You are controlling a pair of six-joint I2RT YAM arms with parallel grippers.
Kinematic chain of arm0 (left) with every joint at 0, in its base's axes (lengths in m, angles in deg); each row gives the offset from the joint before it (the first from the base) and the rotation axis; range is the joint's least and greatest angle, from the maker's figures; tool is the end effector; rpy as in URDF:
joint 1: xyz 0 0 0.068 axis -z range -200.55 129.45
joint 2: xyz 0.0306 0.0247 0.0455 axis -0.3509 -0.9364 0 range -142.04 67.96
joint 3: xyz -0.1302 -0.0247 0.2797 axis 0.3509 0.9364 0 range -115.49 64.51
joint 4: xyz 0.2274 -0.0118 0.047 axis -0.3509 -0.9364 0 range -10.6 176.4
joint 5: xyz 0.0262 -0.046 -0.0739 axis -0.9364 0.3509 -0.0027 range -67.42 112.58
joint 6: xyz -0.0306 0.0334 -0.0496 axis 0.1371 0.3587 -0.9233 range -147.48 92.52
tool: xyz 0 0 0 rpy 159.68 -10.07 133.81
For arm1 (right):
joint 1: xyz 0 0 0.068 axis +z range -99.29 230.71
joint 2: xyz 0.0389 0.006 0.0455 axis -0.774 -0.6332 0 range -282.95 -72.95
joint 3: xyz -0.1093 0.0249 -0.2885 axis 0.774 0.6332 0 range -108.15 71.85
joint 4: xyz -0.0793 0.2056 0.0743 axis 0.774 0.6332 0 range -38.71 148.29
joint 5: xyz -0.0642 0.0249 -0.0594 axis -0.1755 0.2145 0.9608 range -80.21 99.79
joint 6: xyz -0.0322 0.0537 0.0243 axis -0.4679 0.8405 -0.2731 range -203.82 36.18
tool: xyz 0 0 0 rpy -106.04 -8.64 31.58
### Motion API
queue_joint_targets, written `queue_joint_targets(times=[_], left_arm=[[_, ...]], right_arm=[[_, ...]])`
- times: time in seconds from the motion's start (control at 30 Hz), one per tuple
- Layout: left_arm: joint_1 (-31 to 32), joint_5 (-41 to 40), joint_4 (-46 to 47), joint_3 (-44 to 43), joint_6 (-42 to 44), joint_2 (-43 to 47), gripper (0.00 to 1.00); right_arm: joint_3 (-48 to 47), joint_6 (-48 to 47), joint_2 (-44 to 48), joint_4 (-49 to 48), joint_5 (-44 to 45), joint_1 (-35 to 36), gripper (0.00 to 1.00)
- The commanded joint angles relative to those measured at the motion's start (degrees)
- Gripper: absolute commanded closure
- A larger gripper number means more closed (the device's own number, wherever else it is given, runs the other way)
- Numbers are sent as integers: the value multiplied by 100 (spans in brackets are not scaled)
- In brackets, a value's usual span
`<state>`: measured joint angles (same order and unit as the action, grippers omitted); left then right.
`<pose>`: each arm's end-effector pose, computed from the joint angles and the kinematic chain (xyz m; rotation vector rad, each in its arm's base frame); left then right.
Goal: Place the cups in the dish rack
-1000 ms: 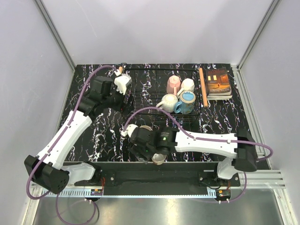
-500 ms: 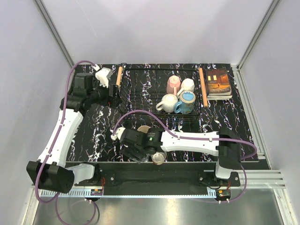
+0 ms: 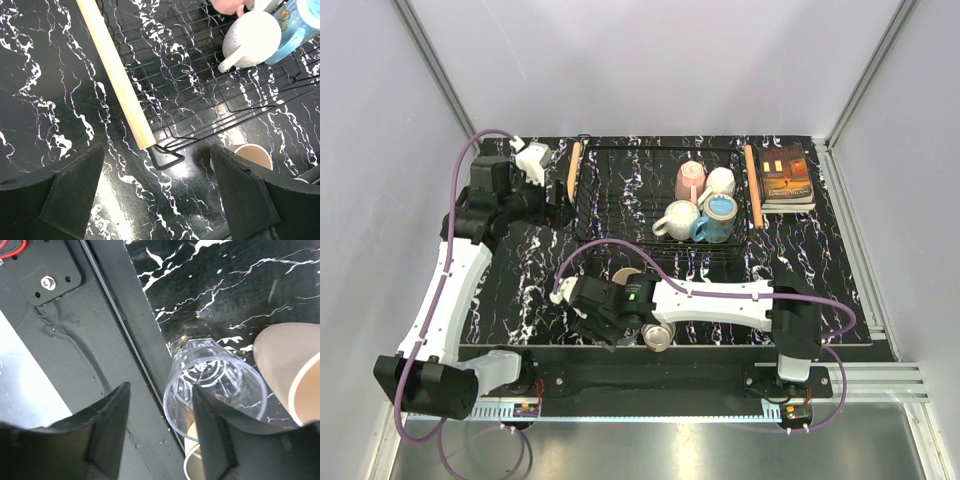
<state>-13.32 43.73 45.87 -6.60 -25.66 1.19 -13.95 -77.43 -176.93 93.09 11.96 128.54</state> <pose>0.2056 -0.0457 0.3936 0.3780 2.1574 -0.4587 0.0819 0.3696 0.2861 -1.5611 2.1946 0.4465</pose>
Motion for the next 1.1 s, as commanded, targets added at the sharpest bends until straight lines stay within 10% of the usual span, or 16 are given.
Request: queue_joint_targets(times=[0.0, 0.3, 0.4, 0.47, 1.07], left_arm=[[-28, 135, 204, -166, -68, 164, 9], [-28, 188, 204, -368, -112, 41, 9], [-28, 206, 195, -439, -130, -30, 9], [-28, 232, 195, -482, -156, -56, 9], [-116, 1083, 379, -1625, -1262, -249, 1]], right_arm=[[1, 29, -236, -102, -322, -127, 43], [353, 11, -544, -330, -525, -294, 50], [476, 37, -553, -401, -586, -338, 66], [512, 46, -518, -401, -587, -355, 98], [-1493, 932, 2265, -495, -1876, -1145, 100]])
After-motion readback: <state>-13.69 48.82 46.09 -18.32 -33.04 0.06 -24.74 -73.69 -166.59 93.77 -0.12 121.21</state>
